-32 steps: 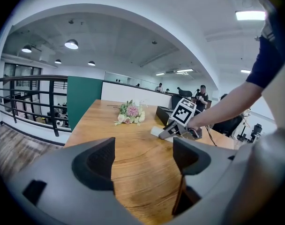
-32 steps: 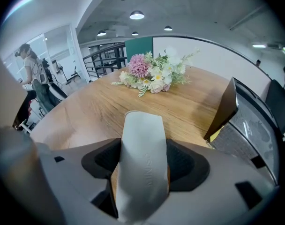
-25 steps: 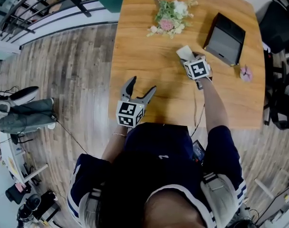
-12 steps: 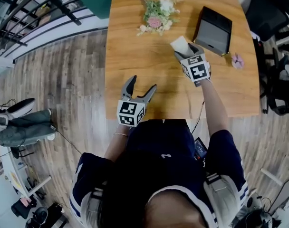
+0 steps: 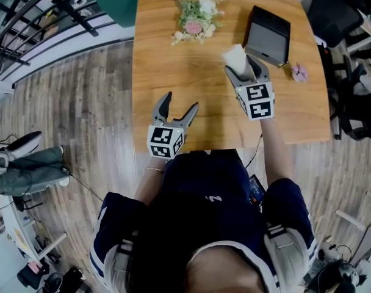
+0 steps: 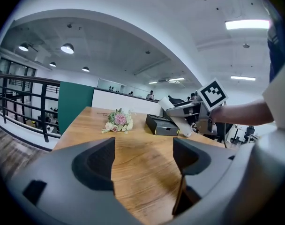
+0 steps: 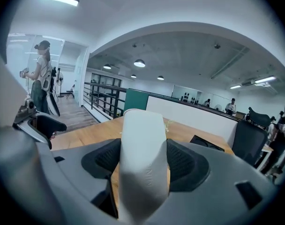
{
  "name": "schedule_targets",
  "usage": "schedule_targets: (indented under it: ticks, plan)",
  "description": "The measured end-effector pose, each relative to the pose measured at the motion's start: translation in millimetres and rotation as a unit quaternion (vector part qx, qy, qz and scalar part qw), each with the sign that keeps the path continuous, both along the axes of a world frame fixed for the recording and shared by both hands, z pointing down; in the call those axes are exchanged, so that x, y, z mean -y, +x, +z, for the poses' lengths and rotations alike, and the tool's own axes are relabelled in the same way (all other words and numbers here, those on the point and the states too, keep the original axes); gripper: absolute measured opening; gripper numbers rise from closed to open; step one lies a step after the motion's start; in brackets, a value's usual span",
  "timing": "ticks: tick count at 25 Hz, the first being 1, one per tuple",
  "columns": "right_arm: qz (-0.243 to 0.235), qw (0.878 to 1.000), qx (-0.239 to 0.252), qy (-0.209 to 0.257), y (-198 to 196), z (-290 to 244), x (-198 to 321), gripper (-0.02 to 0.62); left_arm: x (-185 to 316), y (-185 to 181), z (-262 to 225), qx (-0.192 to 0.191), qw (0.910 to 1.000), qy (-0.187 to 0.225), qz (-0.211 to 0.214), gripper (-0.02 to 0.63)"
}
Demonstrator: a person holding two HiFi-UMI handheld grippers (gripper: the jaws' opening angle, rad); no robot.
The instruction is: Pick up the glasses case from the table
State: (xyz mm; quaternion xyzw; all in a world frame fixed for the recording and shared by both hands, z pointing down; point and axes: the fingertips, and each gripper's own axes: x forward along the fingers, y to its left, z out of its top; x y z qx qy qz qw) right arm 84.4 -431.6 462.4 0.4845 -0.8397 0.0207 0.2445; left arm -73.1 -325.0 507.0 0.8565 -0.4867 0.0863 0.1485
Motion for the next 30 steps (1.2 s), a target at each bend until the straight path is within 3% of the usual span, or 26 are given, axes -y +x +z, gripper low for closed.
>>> schedule_targets:
  ticks: [7, 16, 23, 30]
  plan:
    - [0.008, 0.998, 0.053, 0.042, -1, -38, -40, 0.314, 1, 5, -23, -0.011, 0.9995, 0.03, 0.006, 0.388]
    - [0.055, 0.99, 0.091, 0.091, 20, -53, -99, 0.314, 4, 14, -46, -0.018, 0.9976, 0.065, 0.014, 0.388]
    - [0.099, 0.986, 0.114, 0.072, 40, -31, -134, 0.314, 0, 20, -46, -0.018, 0.9974, 0.065, 0.024, 0.388]
    - [0.093, 0.989, 0.095, 0.065, 37, -24, -136, 0.314, -1, 24, -48, -0.021, 0.9972, 0.068, 0.025, 0.388]
